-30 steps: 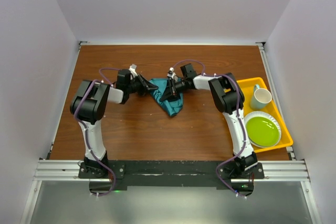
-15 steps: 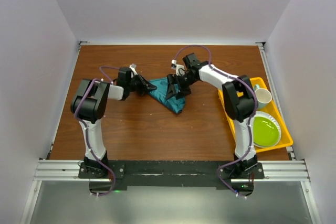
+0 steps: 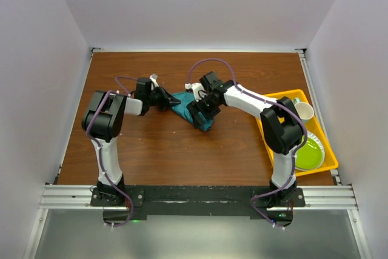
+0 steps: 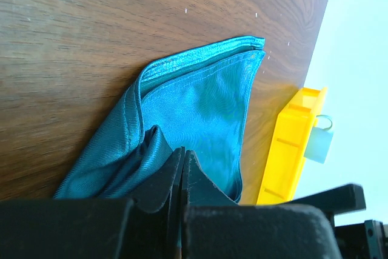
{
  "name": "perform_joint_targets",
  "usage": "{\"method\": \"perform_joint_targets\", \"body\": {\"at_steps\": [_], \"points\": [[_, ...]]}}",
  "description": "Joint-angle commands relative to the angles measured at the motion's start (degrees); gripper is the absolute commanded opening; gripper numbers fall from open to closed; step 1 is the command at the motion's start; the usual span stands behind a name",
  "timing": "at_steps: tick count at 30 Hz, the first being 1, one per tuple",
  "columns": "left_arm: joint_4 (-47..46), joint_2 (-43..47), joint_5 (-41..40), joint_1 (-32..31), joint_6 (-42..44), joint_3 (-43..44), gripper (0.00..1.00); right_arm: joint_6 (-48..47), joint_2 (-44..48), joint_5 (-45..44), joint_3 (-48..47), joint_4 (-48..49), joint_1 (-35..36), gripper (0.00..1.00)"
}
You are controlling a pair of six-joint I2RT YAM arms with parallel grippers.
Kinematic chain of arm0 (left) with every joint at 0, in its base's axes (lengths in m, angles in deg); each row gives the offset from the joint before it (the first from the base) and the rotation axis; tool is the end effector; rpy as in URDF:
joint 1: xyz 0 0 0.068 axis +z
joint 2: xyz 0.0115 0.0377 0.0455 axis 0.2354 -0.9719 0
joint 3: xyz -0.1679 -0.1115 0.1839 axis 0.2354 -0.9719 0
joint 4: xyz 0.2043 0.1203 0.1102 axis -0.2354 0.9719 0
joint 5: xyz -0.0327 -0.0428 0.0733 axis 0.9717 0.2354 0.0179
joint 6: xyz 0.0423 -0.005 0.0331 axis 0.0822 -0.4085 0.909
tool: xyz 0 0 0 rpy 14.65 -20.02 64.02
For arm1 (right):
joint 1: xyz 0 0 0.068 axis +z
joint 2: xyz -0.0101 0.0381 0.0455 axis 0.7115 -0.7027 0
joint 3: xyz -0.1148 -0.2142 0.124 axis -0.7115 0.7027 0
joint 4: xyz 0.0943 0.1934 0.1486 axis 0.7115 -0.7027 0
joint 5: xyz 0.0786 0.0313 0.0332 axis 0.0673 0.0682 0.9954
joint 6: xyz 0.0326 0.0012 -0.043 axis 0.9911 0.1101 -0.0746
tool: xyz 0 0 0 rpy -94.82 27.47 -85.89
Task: Fold the napkin, place the utensils inside, and roll it up
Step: Roll the napkin with the utensil
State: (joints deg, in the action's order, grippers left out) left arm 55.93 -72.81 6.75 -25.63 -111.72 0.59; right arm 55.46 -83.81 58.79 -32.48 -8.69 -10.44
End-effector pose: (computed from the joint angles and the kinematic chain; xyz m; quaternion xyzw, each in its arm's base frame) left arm 0.3847 -0.1008 0.1034 -0.2329 0.8387 -0.4459 0.2086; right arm 0.3260 0.2424 0.1944 -0.3515 0.8968 0.2190 0.1554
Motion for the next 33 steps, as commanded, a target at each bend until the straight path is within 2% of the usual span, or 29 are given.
{"method": "perform_joint_targets", "body": {"at_steps": [1, 2, 5, 8, 9, 16, 20, 22, 23, 25, 26, 30, 33], "points": [[6.7, -1.9, -1.3, 0.4, 3.7, 0.0, 0.00, -2.7, -0.7, -4.7, -0.5, 0.0, -0.2, 0.73], [6.9, -1.9, -1.2, 0.4, 3.9, 0.0, 0.00, -2.7, -1.0, -5.0, -0.8, -0.2, -0.2, 0.66], [7.0, -1.9, -1.0, 0.5, 4.2, 0.0, 0.00, -3.0, -2.4, -6.3, -2.3, -1.5, -0.2, 0.54], [7.0, -2.0, -0.8, 0.5, 4.3, 0.0, 0.00, -2.6, -3.9, -6.9, -3.4, -2.0, -0.6, 0.48], [7.0, -2.1, -0.7, 0.6, 4.4, 0.1, 0.00, -2.3, -4.1, -6.9, -3.7, -1.9, -0.9, 0.44], [7.6, -2.6, -0.5, 0.9, 5.3, 0.0, 0.00, -1.1, -7.8, -7.2, -5.1, -2.8, -3.0, 0.32], [7.6, -3.0, -0.3, 1.2, 5.4, 0.0, 0.00, -0.4, -10.0, -7.0, -5.5, -2.8, -4.0, 0.31], [7.6, -3.1, -0.1, 1.3, 5.3, 0.1, 0.00, -1.0, -10.0, -6.7, -7.1, -4.5, -4.0, 0.37], [7.6, -3.1, 0.0, 1.3, 5.3, 0.3, 0.00, -1.0, -9.5, -6.7, -7.4, -4.5, -3.8, 0.47], [8.3, -3.2, -0.1, 1.3, 5.4, 0.7, 0.00, -1.2, -6.7, -8.5, -8.2, -4.6, -3.1, 0.58], [8.5, -3.2, -0.1, 1.3, 5.5, 0.9, 0.00, -1.6, -5.8, -9.6, -8.6, -4.9, -2.7, 0.68], [9.1, -3.2, 0.2, 1.4, 4.4, 0.9, 0.00, -5.6, -1.7, -14.5, -8.6, -3.5, 1.3, 0.82], [10.3, -3.6, 1.0, 1.4, 2.5, 1.1, 0.00, -7.8, -0.6, -18.4, -7.9, 0.5, 5.1, 0.87]]}}
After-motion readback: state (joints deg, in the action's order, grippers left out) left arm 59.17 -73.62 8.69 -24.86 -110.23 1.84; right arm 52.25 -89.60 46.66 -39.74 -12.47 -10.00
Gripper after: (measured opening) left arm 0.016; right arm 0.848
